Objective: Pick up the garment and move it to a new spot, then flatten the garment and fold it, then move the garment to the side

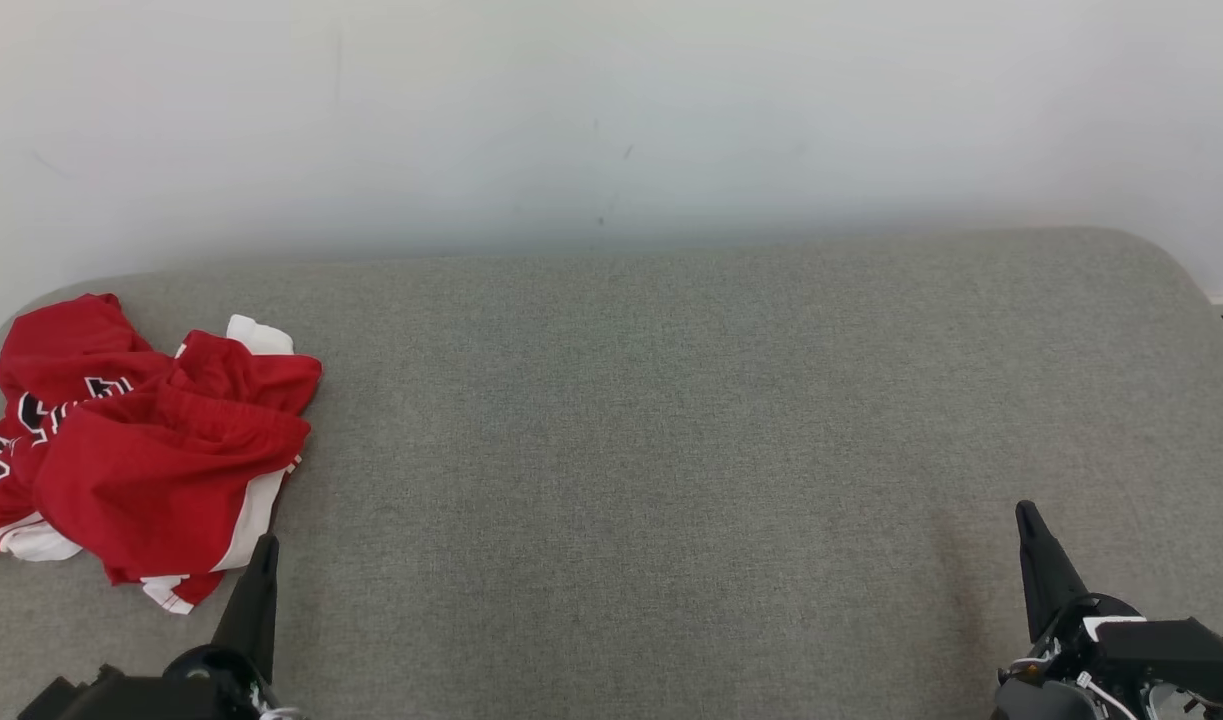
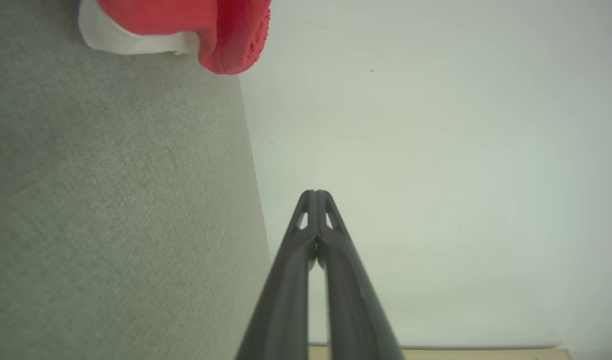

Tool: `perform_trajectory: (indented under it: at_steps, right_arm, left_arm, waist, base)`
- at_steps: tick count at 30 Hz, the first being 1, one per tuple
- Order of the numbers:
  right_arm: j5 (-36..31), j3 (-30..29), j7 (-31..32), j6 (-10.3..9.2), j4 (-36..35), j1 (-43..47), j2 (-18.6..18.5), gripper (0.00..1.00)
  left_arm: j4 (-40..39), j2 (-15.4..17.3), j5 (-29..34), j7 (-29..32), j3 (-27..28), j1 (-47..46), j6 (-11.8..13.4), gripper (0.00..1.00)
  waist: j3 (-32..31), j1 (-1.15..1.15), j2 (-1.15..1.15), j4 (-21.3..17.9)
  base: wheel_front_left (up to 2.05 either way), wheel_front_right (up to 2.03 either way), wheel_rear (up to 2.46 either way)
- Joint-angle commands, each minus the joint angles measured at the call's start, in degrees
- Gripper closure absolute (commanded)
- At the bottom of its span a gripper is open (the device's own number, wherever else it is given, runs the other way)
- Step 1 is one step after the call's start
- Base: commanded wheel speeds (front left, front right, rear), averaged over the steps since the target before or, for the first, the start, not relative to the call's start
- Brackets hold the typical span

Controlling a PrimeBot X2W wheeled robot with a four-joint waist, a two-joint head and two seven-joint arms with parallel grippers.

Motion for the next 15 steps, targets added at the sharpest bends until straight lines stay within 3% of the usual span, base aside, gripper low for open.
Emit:
perform_trajectory:
  at_steps: [1,2,15]
  right_arm:
    - [-0.2,0.0,-0.1,0.02,-0.1,-0.5,0.1,1.00]
    - [0.0,0.0,0.0,0.00,0.1,0.0,0.0,0.00]
    - [-2.9,1.4,-2.9,-0.06,-0.1,2.4,0.1,0.00]
  left_arm:
    - [-0.1,0.3,-0.1,0.0,0.1,-0.7,-0.1,1.00]
    - [0.1,0.0,0.0,0.0,0.0,0.0,0.0,0.00]
    - [0.1,-0.4,4.0,-2.9,-1.0,1.6,0.0,0.00]
  waist:
    - [0.0,0.00,0.00,0.0]
    - [0.0,0.00,0.00,0.0]
    - [0.1,0.00,0.00,0.1]
  base:
    - [0.00,0.00,0.00]
    - [0.00,0.00,0.00]
    - [0.00,0.00,0.00]
